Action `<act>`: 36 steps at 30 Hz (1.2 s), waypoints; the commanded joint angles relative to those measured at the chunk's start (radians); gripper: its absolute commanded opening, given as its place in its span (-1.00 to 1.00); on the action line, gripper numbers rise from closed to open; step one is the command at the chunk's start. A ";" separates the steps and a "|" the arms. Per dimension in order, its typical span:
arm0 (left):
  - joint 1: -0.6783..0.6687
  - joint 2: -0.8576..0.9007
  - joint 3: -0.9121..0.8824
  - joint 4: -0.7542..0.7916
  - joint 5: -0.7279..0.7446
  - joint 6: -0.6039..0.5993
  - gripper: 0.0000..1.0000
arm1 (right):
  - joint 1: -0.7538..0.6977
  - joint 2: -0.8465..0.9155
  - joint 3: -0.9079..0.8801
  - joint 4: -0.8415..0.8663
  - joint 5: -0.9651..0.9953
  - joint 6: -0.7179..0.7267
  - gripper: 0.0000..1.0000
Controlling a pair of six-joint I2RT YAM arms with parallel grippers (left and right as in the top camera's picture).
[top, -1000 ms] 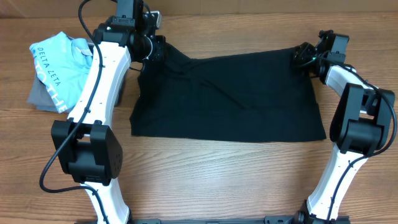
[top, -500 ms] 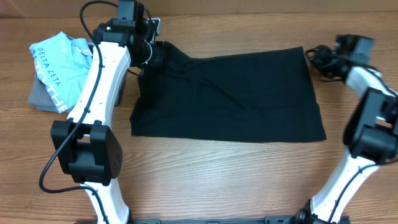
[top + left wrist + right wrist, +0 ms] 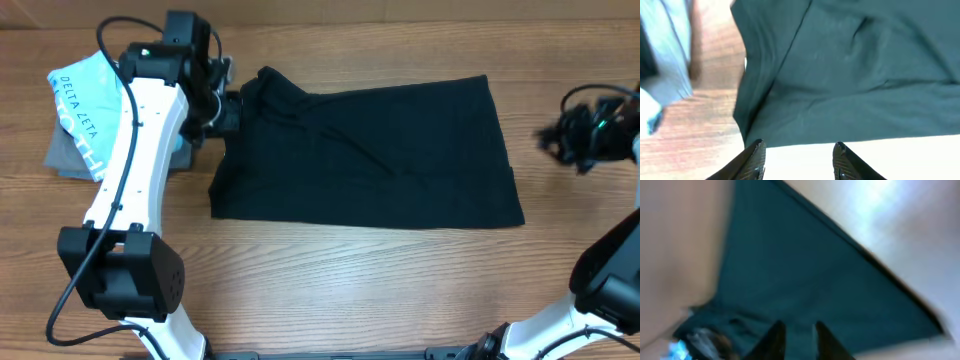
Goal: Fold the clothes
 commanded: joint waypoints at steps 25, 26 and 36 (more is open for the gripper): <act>0.014 -0.004 -0.793 0.513 -0.129 -0.156 -0.91 | -0.069 0.013 -0.612 0.281 0.461 0.251 -0.92; 0.021 -0.005 -0.792 0.498 -0.128 -0.156 -0.92 | -0.087 0.006 -0.612 0.260 0.484 0.251 -0.92; 0.089 -0.013 -0.739 0.294 -0.147 -0.158 -0.92 | -0.136 -0.134 -0.612 0.111 0.509 0.218 -0.92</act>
